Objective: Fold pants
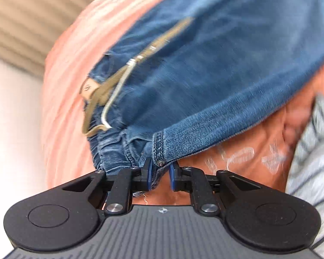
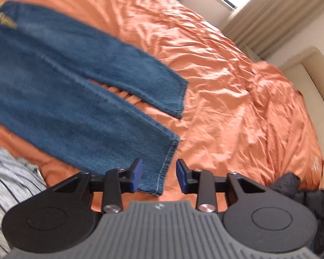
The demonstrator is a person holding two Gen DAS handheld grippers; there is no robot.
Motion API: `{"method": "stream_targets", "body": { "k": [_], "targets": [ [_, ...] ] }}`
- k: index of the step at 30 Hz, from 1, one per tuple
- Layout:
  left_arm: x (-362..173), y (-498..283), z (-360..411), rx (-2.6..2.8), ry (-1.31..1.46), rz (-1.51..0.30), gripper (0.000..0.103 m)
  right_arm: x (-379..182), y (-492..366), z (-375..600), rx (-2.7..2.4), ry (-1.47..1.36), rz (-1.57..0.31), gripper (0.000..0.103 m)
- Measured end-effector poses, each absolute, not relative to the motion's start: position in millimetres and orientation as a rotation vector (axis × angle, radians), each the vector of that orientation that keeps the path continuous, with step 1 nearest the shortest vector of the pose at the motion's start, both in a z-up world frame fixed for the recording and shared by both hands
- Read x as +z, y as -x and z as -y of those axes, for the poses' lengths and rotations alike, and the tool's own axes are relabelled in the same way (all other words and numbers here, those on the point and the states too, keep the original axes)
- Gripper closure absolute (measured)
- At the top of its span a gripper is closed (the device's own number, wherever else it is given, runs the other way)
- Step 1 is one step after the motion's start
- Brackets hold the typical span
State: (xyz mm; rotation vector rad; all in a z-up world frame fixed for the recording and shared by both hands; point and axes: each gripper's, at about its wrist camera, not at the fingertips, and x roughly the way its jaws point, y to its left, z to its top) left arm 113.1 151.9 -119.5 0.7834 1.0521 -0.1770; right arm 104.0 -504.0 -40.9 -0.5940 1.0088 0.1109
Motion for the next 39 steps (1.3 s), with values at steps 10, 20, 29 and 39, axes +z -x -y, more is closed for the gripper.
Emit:
{"method": "stream_targets", "body": {
  "k": [10,20,29,39],
  "targets": [
    [-86.1,-136.0,-147.5,-0.025,-0.589,-1.062,0.088,-144.1,-95.1,488.3,0.417,0.872,-1.075,0.079],
    [-81.6,-145.0,-142.9,0.046,-0.535,-1.076,0.088,-200.0,-85.4,483.9,0.411,1.063,-0.942,0.098],
    [-55.0,-154.3,-148.8,0.087,-0.500,-0.993,0.089,-109.3,-118.4,497.9,0.216,0.915,-0.697,0.103],
    [-1.3,-245.2,-147.3,0.164,-0.495,-0.897,0.089,-45.0,-271.0,488.1,0.059,0.850,-0.709,0.103]
  ]
}}
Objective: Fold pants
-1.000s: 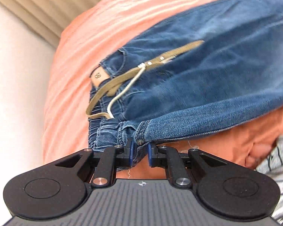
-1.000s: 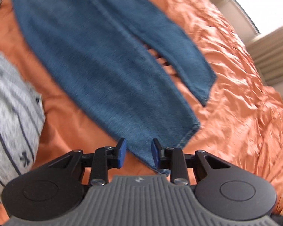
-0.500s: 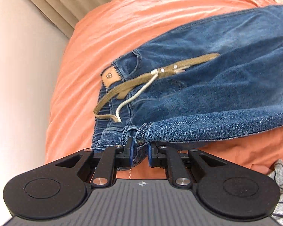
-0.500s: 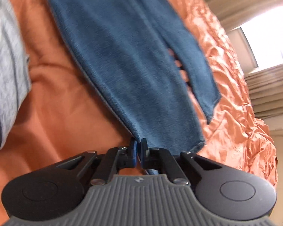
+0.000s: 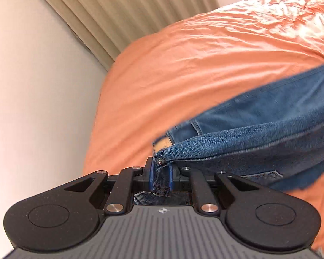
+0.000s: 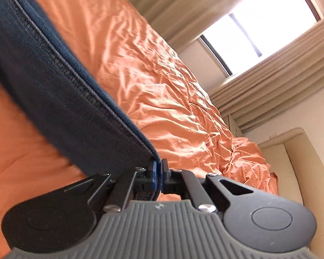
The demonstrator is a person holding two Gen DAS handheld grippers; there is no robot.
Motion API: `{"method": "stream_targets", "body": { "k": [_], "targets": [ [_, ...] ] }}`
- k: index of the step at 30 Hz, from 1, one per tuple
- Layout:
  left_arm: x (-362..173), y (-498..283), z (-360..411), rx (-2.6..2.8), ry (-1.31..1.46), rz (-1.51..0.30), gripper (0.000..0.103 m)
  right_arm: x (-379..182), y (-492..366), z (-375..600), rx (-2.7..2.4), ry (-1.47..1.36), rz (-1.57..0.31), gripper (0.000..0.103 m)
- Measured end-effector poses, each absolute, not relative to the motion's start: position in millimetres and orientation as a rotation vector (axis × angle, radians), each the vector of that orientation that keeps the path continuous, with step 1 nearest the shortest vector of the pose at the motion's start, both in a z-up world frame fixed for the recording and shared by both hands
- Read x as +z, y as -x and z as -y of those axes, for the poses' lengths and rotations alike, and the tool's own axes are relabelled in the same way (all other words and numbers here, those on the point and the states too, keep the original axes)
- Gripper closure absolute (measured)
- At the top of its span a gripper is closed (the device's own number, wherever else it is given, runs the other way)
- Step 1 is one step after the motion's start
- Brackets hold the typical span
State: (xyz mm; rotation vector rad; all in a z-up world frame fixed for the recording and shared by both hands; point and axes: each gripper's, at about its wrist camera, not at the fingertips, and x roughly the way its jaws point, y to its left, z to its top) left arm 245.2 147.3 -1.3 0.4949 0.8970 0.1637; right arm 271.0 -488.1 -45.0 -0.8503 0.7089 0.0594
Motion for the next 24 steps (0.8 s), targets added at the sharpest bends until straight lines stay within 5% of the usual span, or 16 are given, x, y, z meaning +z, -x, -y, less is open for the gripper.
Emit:
{"method": "stream_targets", "body": {
  "k": [12,24],
  "targets": [
    [-95.8,-407.4,-146.9,0.166,-0.560,-1.055,0.088,-155.6,-451.4,462.4,0.077,0.890,-0.915,0.103],
    [-174.0,-464.4,-154.9,0.133,-0.584,-1.168,0.087,-234.2,-503.5,459.7,0.134,0.890,-1.051,0.103]
  ]
}}
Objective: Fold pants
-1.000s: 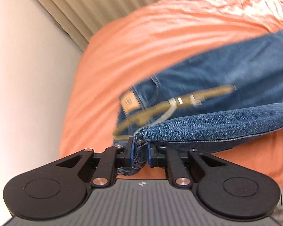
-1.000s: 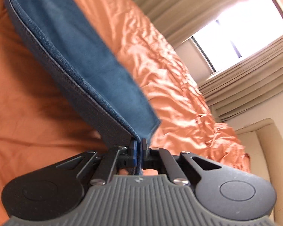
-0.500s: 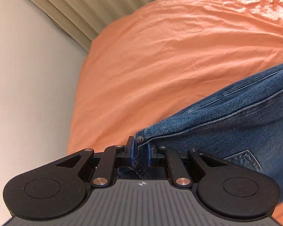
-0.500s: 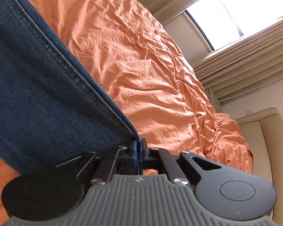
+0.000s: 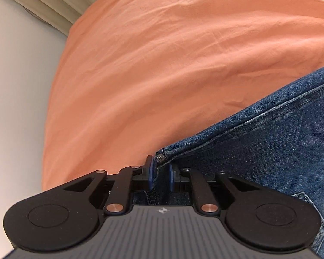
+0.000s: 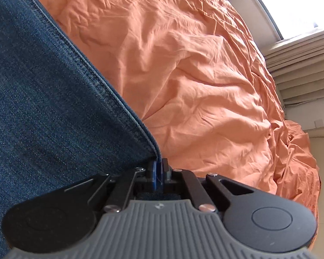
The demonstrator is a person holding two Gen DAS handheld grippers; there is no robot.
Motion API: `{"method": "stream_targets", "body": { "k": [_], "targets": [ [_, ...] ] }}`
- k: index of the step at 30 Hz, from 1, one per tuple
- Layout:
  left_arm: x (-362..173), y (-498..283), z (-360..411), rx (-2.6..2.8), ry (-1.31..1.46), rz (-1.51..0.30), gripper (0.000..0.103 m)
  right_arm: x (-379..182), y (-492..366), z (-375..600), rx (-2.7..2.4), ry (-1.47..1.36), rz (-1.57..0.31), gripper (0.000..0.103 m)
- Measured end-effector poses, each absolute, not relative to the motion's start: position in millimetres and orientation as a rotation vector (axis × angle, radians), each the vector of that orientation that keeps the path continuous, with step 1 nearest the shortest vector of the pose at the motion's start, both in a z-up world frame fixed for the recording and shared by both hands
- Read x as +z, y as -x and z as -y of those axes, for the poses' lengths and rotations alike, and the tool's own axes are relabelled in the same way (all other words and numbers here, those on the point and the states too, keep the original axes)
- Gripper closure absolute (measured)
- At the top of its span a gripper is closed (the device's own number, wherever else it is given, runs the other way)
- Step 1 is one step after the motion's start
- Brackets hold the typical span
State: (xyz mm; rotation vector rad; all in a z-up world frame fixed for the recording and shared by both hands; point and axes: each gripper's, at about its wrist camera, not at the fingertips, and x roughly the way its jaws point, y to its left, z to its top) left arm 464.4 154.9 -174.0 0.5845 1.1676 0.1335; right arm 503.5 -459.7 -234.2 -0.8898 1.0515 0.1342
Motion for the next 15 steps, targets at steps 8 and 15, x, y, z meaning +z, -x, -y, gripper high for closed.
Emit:
{"method": "stream_targets", "body": {
  "k": [8,15],
  "targets": [
    [-167.1,-448.5,-146.7,0.147,-0.723,-1.097,0.007,-214.0,-491.3,453.9,0.050,0.829,-1.023,0.074],
    [-100.5,-404.5,-172.8,0.112,-0.518,-1.032,0.000,-157.8,-433.4,423.6,0.068,0.560,-0.949,0.039]
  ]
}}
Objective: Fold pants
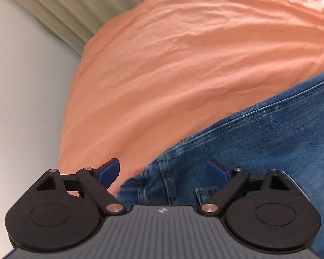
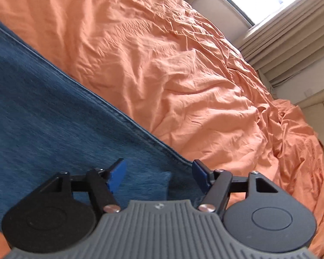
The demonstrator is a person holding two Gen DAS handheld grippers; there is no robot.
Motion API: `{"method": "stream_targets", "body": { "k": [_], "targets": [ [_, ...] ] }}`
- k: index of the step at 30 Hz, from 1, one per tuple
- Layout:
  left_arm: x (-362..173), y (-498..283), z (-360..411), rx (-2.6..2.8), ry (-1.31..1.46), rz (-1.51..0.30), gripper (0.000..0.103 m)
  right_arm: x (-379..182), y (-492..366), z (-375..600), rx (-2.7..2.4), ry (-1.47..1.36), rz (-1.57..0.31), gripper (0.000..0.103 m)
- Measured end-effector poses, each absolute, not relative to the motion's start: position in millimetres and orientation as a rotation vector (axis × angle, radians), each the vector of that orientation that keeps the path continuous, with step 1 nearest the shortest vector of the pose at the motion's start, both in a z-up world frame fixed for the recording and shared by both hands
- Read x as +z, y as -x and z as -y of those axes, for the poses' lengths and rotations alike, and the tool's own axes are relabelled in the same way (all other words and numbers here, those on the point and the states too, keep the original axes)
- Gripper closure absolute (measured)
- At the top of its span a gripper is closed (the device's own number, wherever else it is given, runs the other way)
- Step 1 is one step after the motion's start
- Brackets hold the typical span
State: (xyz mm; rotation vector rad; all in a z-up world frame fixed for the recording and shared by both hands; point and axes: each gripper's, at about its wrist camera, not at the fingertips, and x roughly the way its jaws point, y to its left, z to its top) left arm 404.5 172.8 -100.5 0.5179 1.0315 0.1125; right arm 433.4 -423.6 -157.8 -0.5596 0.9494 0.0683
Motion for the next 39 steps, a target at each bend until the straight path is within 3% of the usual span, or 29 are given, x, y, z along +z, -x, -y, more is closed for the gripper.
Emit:
{"method": "stream_targets", "body": {
  "k": [5,9,16,23,25,27,28,29,30,32,36,39],
  "targets": [
    [-66.7,-343.2,-219.4,0.170,-0.247,-0.972,0.010,-146.1,-378.0,370.5,0.175,0.282,-0.954,0.039],
    [-64.1,-287.6,-278.7,0.258,0.088,-0.901,0.011,-155.1,-338.0,312.7,0.256,0.124,-0.940,0.039],
    [-138.7,-220.3,-356.8,0.316,0.756,-0.735,0.011,-173.1,-300.6,234.1,0.272,-0.107,-0.909,0.039],
    [-216.2,-233.8,-369.9,0.283,1.119,-0.578,0.013,-173.1,-287.1,201.0,0.227,-0.166,-0.907,0.039],
    [-225.5,-244.4,-371.0,0.278,1.152,-0.550,0.018,-172.5,-293.7,204.4,0.200,-0.161,-0.908,0.039],
    [-229.0,-255.3,-373.2,0.266,1.157,-0.564,0.046,-172.2,-295.0,205.5,0.170,-0.155,-0.914,0.039],
    [-227.2,-258.7,-374.9,0.281,1.142,-0.581,0.052,-171.9,-295.4,204.8,0.159,-0.155,-0.914,0.040],
    [-222.8,-262.7,-375.6,0.291,1.113,-0.594,0.069,-171.1,-295.0,204.4,0.148,-0.157,-0.913,0.040],
    [-214.2,-264.8,-375.5,0.289,1.073,-0.595,0.078,-170.0,-295.3,205.7,0.142,-0.159,-0.911,0.040],
    [-182.8,-263.2,-365.2,0.246,0.962,-0.554,0.084,-167.6,-294.7,207.5,0.132,-0.150,-0.904,0.040],
    [-122.3,-254.5,-340.8,0.194,0.760,-0.510,0.085,-163.0,-291.5,216.9,0.104,-0.134,-0.886,0.040],
    [-124.1,-268.3,-338.7,0.235,0.649,-0.556,0.085,-161.9,-288.8,230.9,0.073,-0.168,-0.897,0.042]
  ]
}}
